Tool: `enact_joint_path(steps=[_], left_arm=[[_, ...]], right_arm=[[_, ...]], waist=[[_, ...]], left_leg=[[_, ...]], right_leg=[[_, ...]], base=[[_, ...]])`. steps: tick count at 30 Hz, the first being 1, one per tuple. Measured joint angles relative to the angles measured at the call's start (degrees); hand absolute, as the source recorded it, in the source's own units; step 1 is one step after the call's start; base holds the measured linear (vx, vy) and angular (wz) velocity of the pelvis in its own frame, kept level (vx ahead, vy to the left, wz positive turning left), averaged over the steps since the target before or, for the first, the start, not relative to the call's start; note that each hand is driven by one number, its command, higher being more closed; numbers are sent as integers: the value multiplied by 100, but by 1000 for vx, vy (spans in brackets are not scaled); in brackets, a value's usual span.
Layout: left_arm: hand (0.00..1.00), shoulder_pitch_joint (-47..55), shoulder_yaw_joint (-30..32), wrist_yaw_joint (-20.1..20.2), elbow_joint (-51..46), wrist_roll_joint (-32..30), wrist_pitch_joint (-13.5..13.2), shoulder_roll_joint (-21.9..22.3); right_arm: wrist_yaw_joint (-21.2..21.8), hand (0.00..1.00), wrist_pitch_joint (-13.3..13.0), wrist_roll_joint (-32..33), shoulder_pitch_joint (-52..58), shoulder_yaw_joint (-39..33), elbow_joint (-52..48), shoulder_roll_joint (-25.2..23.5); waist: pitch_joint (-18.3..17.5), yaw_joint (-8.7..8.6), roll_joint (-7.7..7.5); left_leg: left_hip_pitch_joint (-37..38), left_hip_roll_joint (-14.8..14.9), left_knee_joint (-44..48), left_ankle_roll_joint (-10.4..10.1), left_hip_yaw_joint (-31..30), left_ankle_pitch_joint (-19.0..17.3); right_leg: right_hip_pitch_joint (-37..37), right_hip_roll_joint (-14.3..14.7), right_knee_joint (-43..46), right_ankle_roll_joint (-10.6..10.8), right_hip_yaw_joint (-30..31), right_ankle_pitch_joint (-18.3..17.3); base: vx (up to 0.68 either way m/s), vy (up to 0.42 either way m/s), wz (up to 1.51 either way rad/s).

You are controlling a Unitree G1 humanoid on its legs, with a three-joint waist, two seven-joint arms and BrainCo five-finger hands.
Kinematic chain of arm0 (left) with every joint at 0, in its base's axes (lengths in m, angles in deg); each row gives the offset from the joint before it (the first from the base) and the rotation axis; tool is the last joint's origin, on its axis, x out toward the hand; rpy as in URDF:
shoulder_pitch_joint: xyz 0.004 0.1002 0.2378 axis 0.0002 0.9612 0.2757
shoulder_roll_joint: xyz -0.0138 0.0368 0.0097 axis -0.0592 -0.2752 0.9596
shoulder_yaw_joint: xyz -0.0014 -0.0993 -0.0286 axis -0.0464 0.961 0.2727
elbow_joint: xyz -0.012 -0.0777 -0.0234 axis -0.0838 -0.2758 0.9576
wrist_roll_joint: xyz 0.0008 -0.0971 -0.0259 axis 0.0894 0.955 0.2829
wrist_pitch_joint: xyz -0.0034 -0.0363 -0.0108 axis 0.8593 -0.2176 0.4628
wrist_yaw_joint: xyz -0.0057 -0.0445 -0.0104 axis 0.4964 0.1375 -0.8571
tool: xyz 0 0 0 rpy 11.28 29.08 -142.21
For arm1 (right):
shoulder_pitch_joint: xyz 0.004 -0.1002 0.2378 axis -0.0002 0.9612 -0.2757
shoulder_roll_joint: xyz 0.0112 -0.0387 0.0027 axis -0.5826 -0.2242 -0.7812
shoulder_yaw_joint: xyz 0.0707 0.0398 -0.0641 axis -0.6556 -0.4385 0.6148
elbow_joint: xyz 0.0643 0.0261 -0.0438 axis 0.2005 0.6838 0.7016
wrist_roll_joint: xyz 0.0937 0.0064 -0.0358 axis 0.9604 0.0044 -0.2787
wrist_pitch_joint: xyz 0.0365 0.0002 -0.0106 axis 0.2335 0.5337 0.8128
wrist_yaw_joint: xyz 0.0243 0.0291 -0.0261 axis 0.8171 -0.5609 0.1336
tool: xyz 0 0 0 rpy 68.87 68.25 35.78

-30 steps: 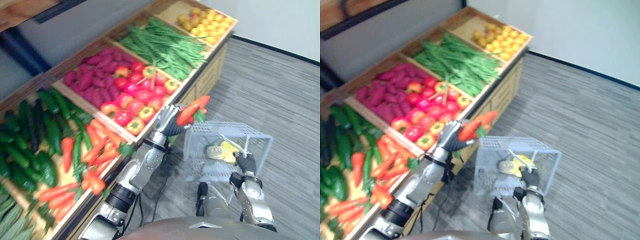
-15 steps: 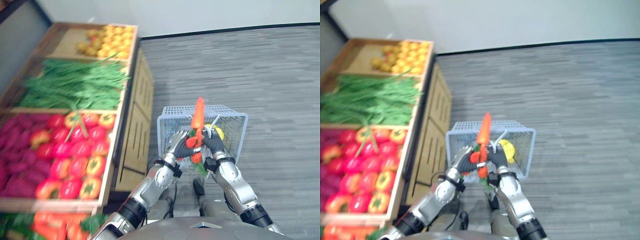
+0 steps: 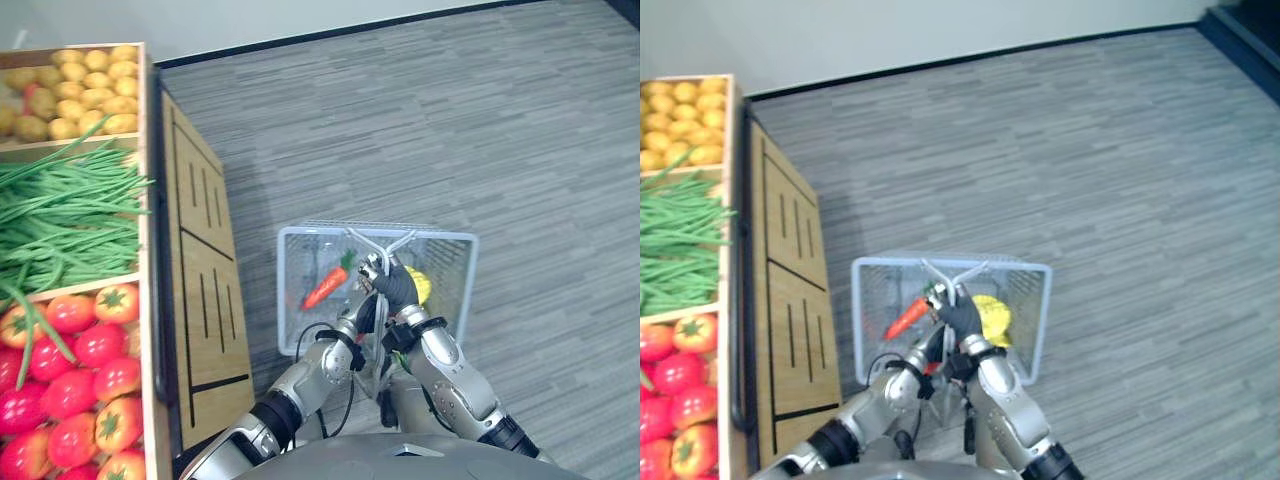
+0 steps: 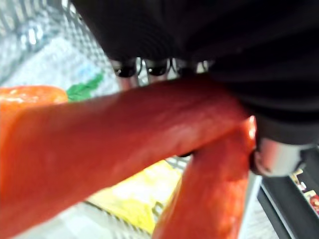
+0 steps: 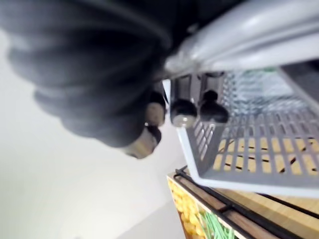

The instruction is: Pick vegetable in the basket

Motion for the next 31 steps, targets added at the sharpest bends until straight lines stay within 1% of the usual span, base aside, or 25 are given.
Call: enact_joint_path(steps=[1, 2, 5, 7, 8, 9, 12, 13, 14, 15, 17, 18, 19, 20, 22, 23, 24, 25, 26, 27, 28, 30, 31], left_arm=[[0, 0, -8, 0, 20, -1, 8, -3], [0, -6, -18, 0, 51, -1, 15, 1], [0, -10, -31, -8, 55, -6, 87, -14], [0, -8, 74, -12, 62, -10, 94, -14], [0, -7, 184, -42, 61, -11, 113, -35], [0, 0, 321, -79, 57, -7, 126, -76], [0, 47, 668, -98, -114, 15, 127, -197], [0, 112, 826, -90, -302, 67, 100, -298], [0, 207, 803, -75, -465, 137, 35, -336], [0, 249, 844, -98, -500, 184, 35, -325], [0, 305, 1029, -109, -532, 223, 34, -310], [0, 323, 1120, -112, -552, 223, 37, -317], [0, 361, 1374, -117, -575, 219, 42, -332], [0, 411, 1643, -119, -577, 218, 55, -387], [0, 457, 1969, -120, -577, 208, 70, -511], [0, 529, 2410, -130, -577, 209, 79, -554], [0, 583, 2699, -177, -577, 222, 89, -561], [0, 620, 2854, -264, -577, 250, 102, -577], [0, 699, 3148, -387, -543, 310, 131, -648], [0, 735, 3345, -466, -344, 461, 133, -706], [0, 756, 3459, -497, -180, 561, 135, -713], [0, 836, 3770, -497, 657, 945, 206, -712], [0, 858, 3824, -490, 911, 1030, 219, -709]], right_arm=[[72, 100, -5, 53, 8, 9, -4, 35], [106, 100, -4, 165, 33, 9, -4, 75], [147, 100, -5, 353, 350, -118, -3, 92], [174, 100, -5, 353, 575, -280, 67, 78], [185, 100, -4, 346, 700, -465, 233, 65], [181, 100, 2, 298, 800, -724, 503, -13], [172, 100, 4, 86, 956, -1366, 1054, -105], [158, 100, 15, -11, 978, -1632, 1335, -112], [167, 100, 58, -137, 974, -1714, 1538, -129], [160, 100, 58, -160, 989, -1823, 1666, -188], [133, 100, 87, -351, 987, -2243, 2360, -354], [124, 100, 98, -395, 979, -2322, 2522, -362], [109, 100, 127, -553, 987, -2547, 2802, -372], [128, 100, 128, -597, 1004, -2780, 2993, -405], [83, 100, 126, -614, 916, -3194, 3169, -568], [43, 100, 97, -654, 901, -3511, 3335, -627], [44, 100, 74, -654, 900, -3684, 3452, -631], [41, 100, 69, -654, 893, -3799, 3499, -653], [32, 100, 50, -679, 831, -4056, 3625, -747], [22, 100, 47, -744, 776, -4218, 3777, -793], [19, 100, 51, -752, 743, -4272, 3885, -793], [-34, 100, 67, -825, 452, -4613, 4376, -834], [-59, 100, 76, -892, 366, -4699, 4509, -836]], waist=[[0, 8, -1], [1, 20, -1], [-34, 42, -50], [-41, 34, -63], [-53, 38, -93], [-63, 28, -123], [-69, -4, -131], [-71, 3, -128], [-74, -3, -109], [-78, -3, -95], [-124, -45, -17], [-136, -46, 3], [-158, -55, 59], [-185, -100, 107], [-170, -180, 166], [-153, -202, 202], [-161, -202, 213], [-161, -199, 213], [-156, -191, 205], [-149, -178, 194], [-153, -170, 189], [-156, -160, 188], [-156, -156, 188]], left_leg=[[-6, -26, -15, 0, -2, 0], [-1, -45, -21, 0, -9, 0], [7, -117, -59, 8, -134, 4], [103, -140, -240, 8, -171, 3], [163, -158, -333, 9, -177, 4], [211, -182, -378, 31, -202, 19], [214, -210, -396, 36, -314, 22], [214, -210, -398, 3, -329, 8], [209, -205, -406, -11, -353, 11], [206, -200, -409, -15, -371, 15], [213, -165, -416, -14, -479, 63], [219, -154, -426, -14, -481, 75], [237, -134, -459, -27, -488, 91], [267, -122, -509, -39, -495, 109], [319, -108, -508, -40, -545, 110], [406, -107, -509, -56, -550, 98], [434, -107, -504, -76, -549, 82], [446, -108, -503, -91, -549, 73], [462, -109, -503, -106, -551, 62], [489, -108, -504, -117, -559, 54], [502, -106, -503, -125, -571, 48], [546, -94, -500, -149, -603, 31], [567, -89, -501, -154, -600, 28]], right_leg=[[69, -18, -172, 26, 20, 108], [81, -30, -203, 35, 40, 139], [101, -99, -232, 73, -4, 187], [127, -124, -244, 99, -56, 207], [143, -148, -246, 113, -96, 210], [197, -187, -246, 181, -183, 152], [289, -250, -246, 157, -315, 114], [301, -262, -246, 156, -357, 112], [300, -262, -246, 157, -389, 113], [301, -261, -246, 158, -412, 113], [312, -251, -245, 161, -546, 84], [312, -242, -245, 160, -554, 75], [321, -227, -245, 169, -580, 58], [329, -218, -244, 180, -600, 51], [409, -217, -245, 186, -647, 46], [496, -217, -245, 207, -649, 19], [529, -219, -246, 215, -650, -5], [544, -225, -246, 213, -655, -8], [563, -231, -247, 216, -666, -17], [597, -234, -247, 265, -676, -70], [614, -234, -247, 269, -684, -88], [677, -237, -247, 262, -744, -119], [700, -235, -247, 260, -750, -124]], base=[[-8, 60, -6], [-39, 109, 2], [-65, 103, 12], [-83, 97, 15], [-81, 81, 11], [-79, 69, 17], [-68, 47, 23], [-46, 30, 13], [-28, 21, 12], [14, 8, 18], [57, 10, 22], [75, 14, 11], [81, 16, 3], [83, 22, 7], [68, 41, 11], [67, 78, 7], [59, 82, 3], [31, 69, 4], [27, 52, 6], [26, 44, 7], [31, 31, 10], [38, 27, 11], [23, 15, 5]])
